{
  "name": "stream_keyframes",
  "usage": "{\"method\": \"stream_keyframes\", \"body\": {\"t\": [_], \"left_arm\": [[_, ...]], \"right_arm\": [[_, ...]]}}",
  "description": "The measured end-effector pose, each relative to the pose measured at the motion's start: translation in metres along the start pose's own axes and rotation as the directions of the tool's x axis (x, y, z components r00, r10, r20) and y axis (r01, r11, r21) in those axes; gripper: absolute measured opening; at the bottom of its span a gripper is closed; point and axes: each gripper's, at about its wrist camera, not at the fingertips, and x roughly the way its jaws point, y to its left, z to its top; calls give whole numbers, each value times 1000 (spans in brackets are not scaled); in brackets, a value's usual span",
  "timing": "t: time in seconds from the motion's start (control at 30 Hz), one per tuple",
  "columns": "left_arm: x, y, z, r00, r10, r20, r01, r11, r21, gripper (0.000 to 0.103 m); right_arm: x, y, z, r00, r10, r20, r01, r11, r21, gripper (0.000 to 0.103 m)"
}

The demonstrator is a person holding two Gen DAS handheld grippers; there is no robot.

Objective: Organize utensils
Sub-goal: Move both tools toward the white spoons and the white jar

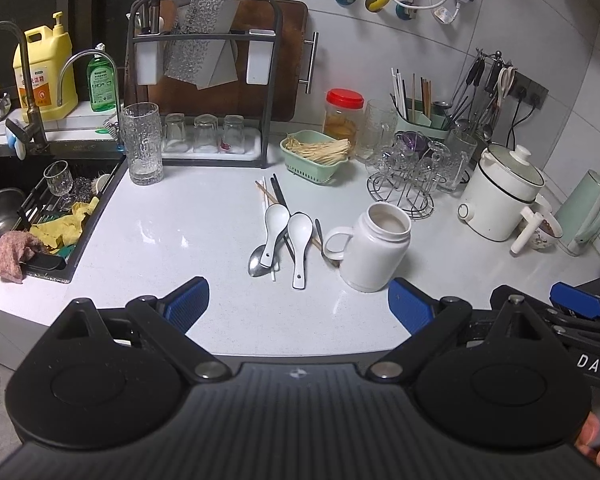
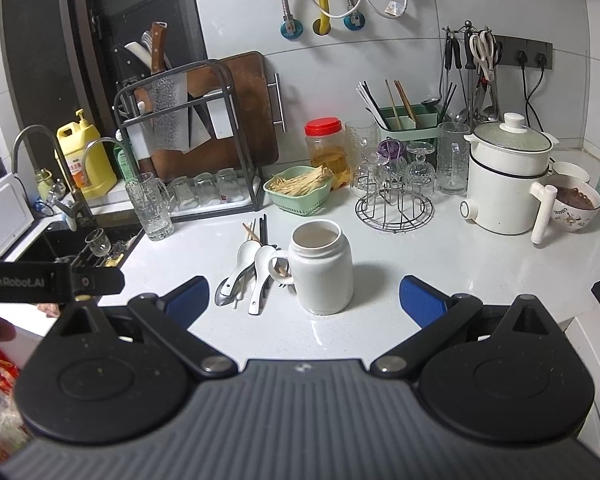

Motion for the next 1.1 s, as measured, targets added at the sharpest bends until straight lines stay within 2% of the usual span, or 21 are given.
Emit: {"method": "stream_keyframes", "body": {"t": [1.1], "left_arm": [[26, -26, 8, 1000, -11, -28, 12, 999, 44, 98]], "right_arm": [[12, -24, 0, 1000, 14, -18, -13, 998, 67, 103]]}}
